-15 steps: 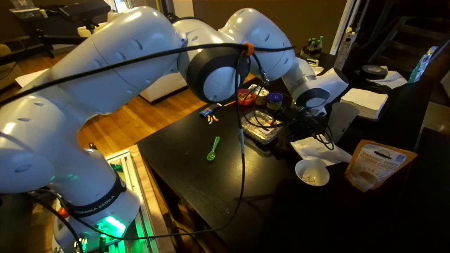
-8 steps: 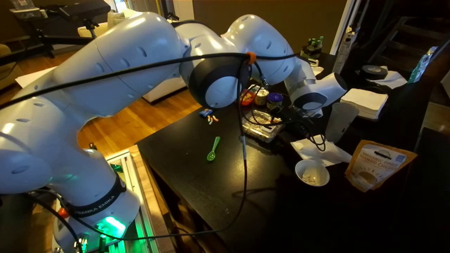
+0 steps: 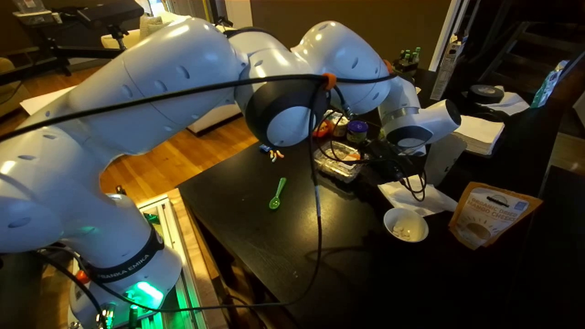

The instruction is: Move the lunchbox to the right

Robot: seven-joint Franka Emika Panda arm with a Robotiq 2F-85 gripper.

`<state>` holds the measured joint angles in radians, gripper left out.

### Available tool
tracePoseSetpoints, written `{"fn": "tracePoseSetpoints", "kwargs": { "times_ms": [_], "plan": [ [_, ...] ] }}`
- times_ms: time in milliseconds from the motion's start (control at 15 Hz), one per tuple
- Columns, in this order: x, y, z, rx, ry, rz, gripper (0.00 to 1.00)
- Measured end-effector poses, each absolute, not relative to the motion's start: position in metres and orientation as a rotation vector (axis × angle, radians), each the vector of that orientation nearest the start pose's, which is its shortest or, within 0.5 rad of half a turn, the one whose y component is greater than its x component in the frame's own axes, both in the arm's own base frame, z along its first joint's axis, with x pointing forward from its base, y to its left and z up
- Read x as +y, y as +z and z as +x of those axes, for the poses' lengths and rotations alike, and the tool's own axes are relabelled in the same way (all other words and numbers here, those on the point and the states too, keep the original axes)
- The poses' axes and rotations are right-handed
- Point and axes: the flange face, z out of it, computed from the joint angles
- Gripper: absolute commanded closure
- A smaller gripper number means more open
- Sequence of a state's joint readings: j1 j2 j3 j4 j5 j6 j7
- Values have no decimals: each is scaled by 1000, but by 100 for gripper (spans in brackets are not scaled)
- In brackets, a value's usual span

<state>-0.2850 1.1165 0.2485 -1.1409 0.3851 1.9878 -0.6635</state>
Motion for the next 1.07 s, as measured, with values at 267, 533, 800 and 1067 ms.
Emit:
{"fn": "tracePoseSetpoints", "kwargs": {
  "times_ms": [267,533,800,1067],
  "plan": [
    [-59,101,730,-367,35,-2497,100],
    [-61,95,729,-356,35,-2496,100],
    [-61,95,730,-353,34,-2497,100],
    [-64,103,737,-325,-17,-2552,100]
  ]
}}
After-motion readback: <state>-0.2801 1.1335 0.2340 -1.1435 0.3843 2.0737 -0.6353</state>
